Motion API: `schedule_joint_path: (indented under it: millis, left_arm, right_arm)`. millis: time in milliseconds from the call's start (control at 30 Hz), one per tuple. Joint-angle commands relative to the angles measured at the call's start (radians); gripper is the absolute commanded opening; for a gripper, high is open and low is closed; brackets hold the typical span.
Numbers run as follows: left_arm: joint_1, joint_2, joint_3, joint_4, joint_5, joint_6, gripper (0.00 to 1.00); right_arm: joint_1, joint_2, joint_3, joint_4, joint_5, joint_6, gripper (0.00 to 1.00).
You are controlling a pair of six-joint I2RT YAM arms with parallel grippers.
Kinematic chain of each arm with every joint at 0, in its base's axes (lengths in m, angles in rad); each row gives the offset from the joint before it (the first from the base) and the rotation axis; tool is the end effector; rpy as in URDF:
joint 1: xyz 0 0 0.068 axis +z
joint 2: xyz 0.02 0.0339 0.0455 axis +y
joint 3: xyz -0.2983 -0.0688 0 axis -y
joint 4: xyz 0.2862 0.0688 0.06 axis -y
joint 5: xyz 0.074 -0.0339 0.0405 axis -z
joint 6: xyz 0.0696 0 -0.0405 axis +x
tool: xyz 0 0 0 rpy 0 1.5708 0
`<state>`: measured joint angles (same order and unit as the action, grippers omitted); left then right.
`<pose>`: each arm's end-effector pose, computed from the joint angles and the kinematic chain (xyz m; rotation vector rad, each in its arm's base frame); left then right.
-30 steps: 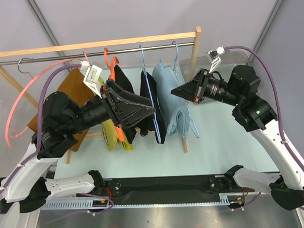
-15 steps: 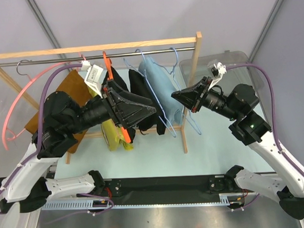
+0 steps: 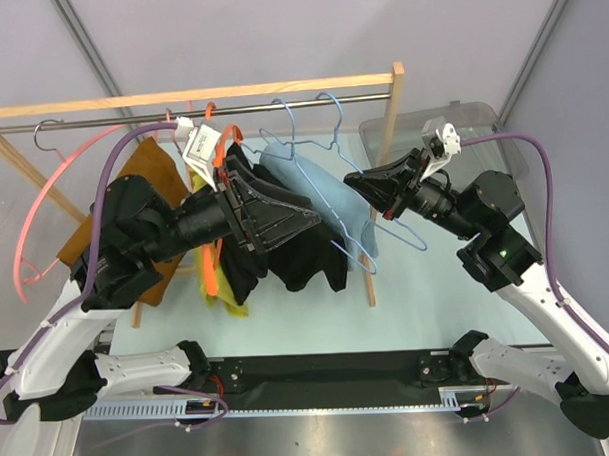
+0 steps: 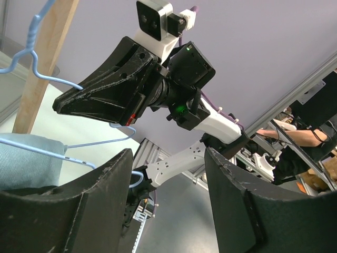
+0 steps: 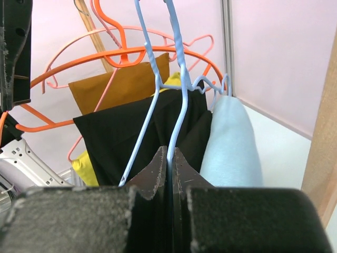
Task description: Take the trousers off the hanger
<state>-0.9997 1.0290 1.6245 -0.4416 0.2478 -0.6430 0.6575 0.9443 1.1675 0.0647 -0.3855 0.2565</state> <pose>0.0988 -0.1853 0.6010 0.5106 1.5269 -1.4964 0.1769 0.1697 0.5163 -0.6062 1.2355 1.0199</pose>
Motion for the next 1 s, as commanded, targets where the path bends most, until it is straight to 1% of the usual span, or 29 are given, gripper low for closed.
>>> schedule_joint_path:
  millis: [0,233,367,533,700,833,967]
  left_arm:
    - [-0.007,0.005,0.04,0.004,0.016,0.014,0.62]
    - [-0.007,0.0,0.038,0.003,0.016,0.011,0.62]
    - [-0.007,0.0,0.037,0.003,0.018,0.009,0.62]
    - [-0.007,0.011,0.037,0.007,0.024,0.005,0.62]
    - [-0.007,0.031,0.047,0.026,0.039,-0.03,0.61]
    - [-0.007,0.057,0.07,0.044,0.034,-0.07,0.61]
    - [-0.014,0.114,0.077,0.118,0.031,-0.164,0.58]
  right_arm:
    - [0.017,-0.038,0.083,0.322,-0.015,-0.016,0.0]
    - [0.024,-0.029,0.083,0.432,0.031,0.044,0.0]
    - [0.031,-0.047,0.08,0.429,0.02,0.046,0.0]
    - [0.042,-0.102,0.035,0.449,0.031,0.044,0.0]
    - [0.051,-0.124,0.041,0.416,0.048,0.055,0.0]
    - [0.082,-0.186,0.02,0.345,0.115,0.069,0.0]
    - [0.087,-0.243,-0.002,0.294,0.148,0.087,0.0]
